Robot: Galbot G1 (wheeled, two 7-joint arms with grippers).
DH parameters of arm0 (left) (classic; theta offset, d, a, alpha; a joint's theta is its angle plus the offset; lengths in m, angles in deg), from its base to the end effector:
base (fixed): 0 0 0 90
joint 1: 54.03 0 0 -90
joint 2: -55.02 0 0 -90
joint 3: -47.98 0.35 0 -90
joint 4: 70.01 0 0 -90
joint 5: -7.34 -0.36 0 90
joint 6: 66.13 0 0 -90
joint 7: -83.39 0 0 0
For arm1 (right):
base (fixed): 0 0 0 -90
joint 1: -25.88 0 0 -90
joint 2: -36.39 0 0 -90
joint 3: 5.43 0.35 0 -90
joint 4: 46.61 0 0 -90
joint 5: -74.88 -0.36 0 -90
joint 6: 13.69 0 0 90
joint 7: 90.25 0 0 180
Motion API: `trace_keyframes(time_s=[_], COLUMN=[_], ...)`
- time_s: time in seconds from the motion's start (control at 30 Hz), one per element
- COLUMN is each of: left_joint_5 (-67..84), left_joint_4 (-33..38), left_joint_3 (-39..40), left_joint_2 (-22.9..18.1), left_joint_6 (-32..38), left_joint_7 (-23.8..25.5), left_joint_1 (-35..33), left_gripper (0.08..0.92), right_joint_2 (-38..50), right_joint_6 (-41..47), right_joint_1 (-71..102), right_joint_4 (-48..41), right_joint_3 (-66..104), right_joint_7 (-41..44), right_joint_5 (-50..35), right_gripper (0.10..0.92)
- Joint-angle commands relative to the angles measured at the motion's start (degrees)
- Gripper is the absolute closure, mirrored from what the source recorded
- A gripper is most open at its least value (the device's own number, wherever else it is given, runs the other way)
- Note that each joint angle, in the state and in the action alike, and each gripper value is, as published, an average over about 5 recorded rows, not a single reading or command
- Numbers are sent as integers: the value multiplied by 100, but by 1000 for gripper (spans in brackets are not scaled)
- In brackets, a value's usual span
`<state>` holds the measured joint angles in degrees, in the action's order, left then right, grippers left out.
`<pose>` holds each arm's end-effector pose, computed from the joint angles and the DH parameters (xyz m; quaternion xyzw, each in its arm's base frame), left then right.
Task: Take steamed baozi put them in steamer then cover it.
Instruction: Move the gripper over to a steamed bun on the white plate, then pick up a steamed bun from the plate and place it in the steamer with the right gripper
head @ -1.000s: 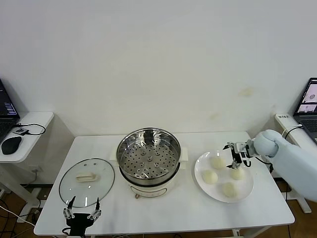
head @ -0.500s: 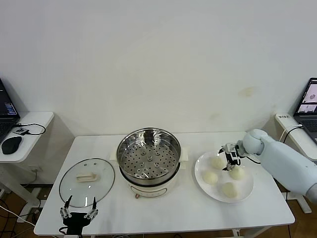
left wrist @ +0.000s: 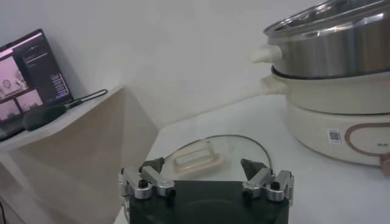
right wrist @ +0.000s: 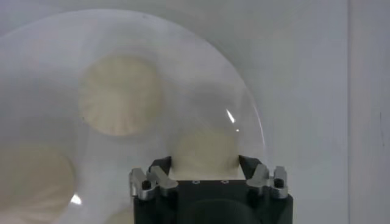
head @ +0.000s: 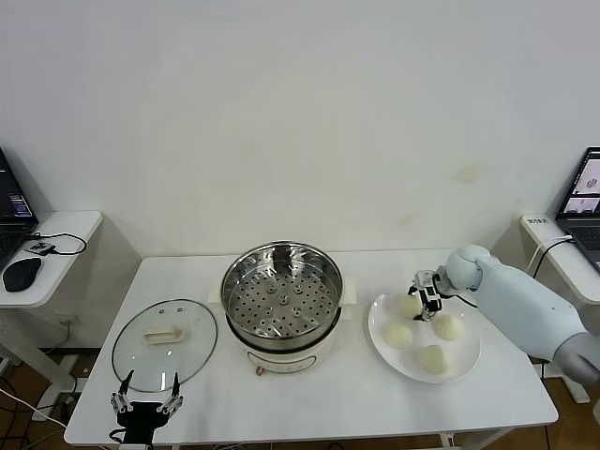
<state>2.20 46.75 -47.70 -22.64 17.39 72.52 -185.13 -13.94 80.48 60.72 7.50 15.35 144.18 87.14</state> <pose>0.1248 0.0712 -0.3435 0.0769 -0.9685 -0.1774 0.1568 0.5564 -0.1483 -0.2612 0.4718 -0.5753 0.5601 0.3644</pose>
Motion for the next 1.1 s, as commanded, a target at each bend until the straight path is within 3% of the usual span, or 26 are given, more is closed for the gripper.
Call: trace_keyframes(time_s=[0.03, 0.37, 0.73, 1.1], left_joint_5=[-2, 0, 18, 234], left_joint_4=[-3, 13, 40, -13], left_joint_3=[-3, -6, 53, -6], left_joint_2=[2, 15, 98, 288], left_joint_6=[-1, -12, -28, -22], left_joint_7=[-1, 13, 13, 10], left_joint_1=[-1, -26, 25, 143], left_gripper=[177, 177, 177, 177], right_joint_2=[-116, 322, 1235, 27], right_joint_6=[8, 58, 256, 202], right_joint_1=[-10, -425, -2018, -3966], right_joint_4=[-157, 526, 1879, 1839], right_joint_3=[-23, -410, -1325, -2588], right_joint_7=[2, 125, 173, -53], right_joint_5=[40, -288, -1715, -3000], right_gripper=[394, 456, 457, 449])
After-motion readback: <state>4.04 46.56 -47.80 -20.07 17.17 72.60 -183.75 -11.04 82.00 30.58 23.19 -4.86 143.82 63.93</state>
